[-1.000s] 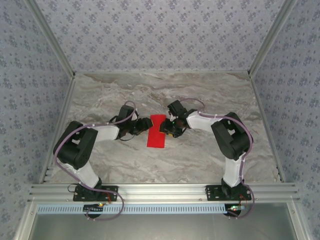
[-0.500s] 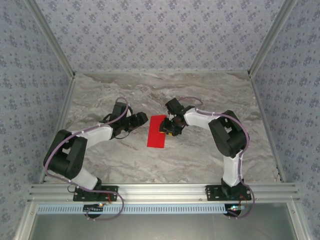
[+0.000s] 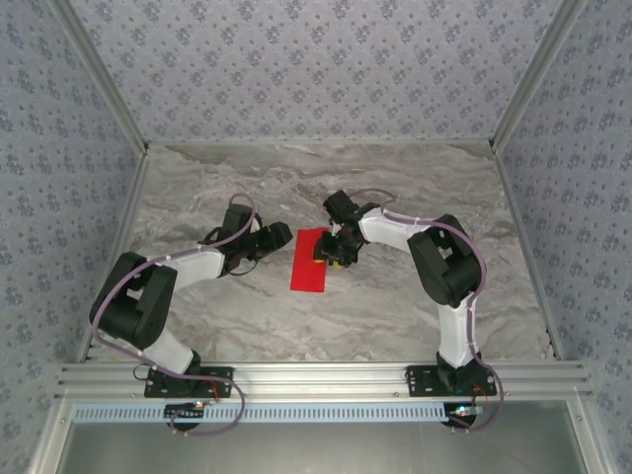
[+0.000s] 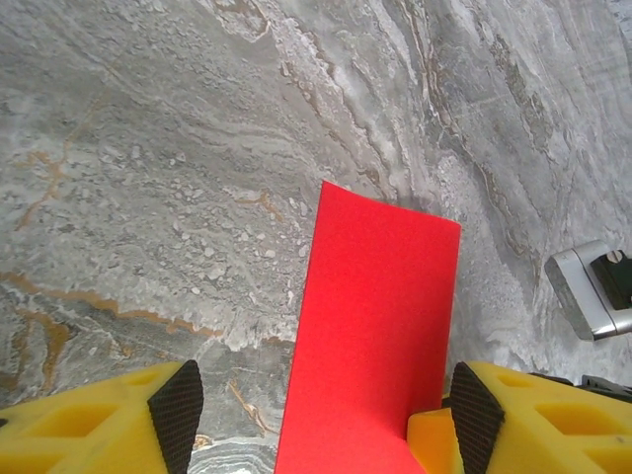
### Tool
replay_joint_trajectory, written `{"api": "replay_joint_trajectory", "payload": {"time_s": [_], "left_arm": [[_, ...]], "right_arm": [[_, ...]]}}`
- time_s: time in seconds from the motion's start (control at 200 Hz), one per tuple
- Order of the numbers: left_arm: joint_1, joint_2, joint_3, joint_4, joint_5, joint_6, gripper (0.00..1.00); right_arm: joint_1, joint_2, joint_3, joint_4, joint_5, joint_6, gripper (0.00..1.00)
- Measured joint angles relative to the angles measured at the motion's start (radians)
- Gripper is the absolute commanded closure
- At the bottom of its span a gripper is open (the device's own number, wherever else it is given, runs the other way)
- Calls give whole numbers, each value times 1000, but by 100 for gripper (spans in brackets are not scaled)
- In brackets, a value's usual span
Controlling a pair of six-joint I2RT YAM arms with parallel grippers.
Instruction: Fold a paper plane with a square sheet of paper (pick it up from the middle)
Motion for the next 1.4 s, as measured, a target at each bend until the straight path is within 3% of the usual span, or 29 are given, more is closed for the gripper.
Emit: {"api": "replay_joint_trajectory", "payload": {"time_s": [0.38, 1.399], "left_arm": [[-1, 56, 0, 46, 77, -8, 35], [-46, 173, 62, 103, 241, -11, 77]], "right_arm": [[0, 8, 2, -8, 0, -6, 55], [0, 26, 26, -41, 0, -6, 53]]}}
